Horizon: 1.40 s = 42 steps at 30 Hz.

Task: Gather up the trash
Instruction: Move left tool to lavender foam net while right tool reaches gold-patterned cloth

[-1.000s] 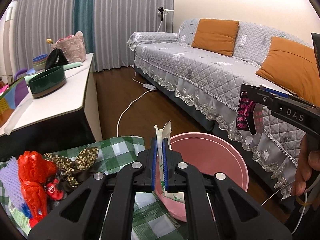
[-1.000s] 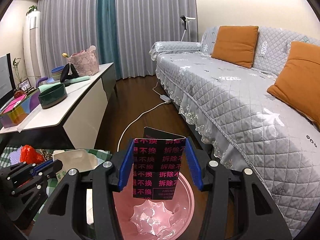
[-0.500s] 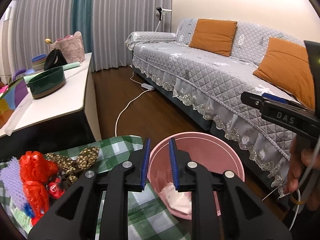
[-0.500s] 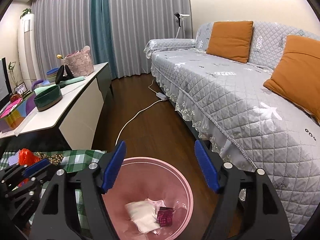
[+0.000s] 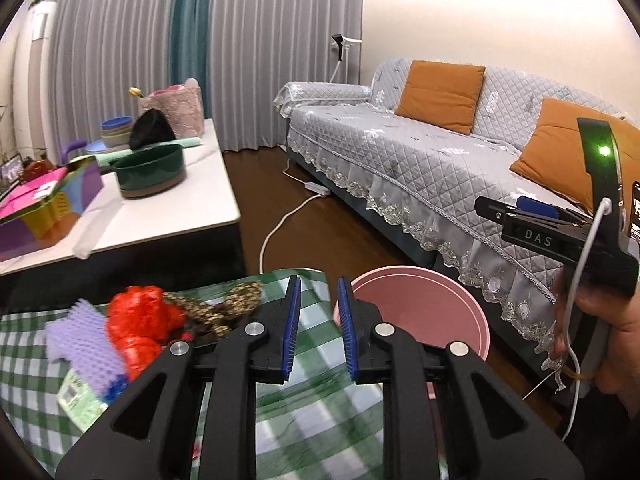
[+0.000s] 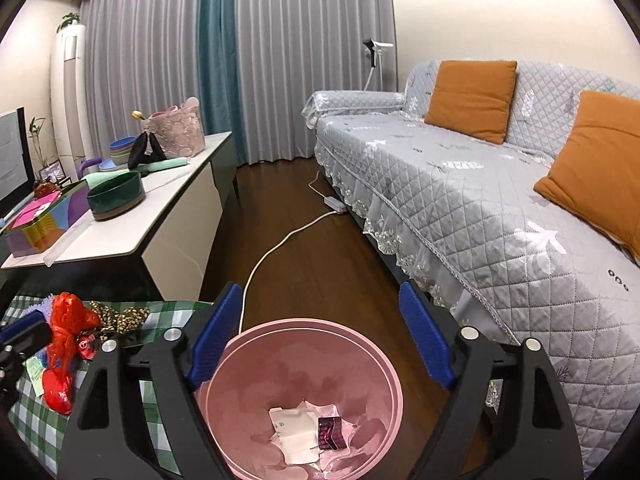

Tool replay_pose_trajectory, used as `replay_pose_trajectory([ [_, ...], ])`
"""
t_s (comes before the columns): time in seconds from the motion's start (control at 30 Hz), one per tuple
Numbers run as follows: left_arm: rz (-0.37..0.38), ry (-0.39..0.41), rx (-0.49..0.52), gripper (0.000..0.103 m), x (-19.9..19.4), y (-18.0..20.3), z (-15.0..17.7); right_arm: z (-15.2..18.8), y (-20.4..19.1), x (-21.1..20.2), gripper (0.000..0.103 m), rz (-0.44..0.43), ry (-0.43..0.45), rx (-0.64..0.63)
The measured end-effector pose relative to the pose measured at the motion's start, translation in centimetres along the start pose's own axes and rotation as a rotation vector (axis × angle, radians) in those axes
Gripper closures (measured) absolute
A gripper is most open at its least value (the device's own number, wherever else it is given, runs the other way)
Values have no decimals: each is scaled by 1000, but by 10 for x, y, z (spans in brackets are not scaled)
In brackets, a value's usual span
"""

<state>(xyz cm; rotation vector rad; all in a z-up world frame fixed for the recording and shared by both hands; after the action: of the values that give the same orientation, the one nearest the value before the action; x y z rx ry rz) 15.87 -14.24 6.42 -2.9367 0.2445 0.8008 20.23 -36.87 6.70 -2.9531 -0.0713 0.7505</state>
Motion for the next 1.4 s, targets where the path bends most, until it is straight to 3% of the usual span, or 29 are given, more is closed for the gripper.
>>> replay_pose_trajectory([
  [0.43, -65, 21, -28, 83, -56, -61, 20, 8, -41, -22, 14, -79, -4, -49],
  [0.73, -161, 23, -111, 70, -69, -107, 58, 13, -59, -29, 14, -138, -18, -35],
  [0.8, -186, 3, -137, 70, -65, -120, 68, 15, -62, -27, 15, -147, -27, -36],
  [1.07, -308, -52, -272, 70, -59, -184, 96, 29, -98, -11, 34, -232, -79, -85],
  [1.4, -357, -88, -342, 70, -45, -219, 111, 42, -149, 23, 36, -328, -143, -122],
])
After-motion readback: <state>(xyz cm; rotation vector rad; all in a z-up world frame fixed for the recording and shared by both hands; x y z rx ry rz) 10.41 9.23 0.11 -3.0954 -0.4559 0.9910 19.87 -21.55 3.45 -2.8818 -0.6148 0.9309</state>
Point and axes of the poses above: each gripper's, at about its wrist camera, not at the fingertips, and x roughly the way its jaws point, y to its right, z to its underside, the point moved 2 cm from there along x, roughly the way its jaws point, and after that the axes turned 8 degrees about -z, right-handed, at the moved point
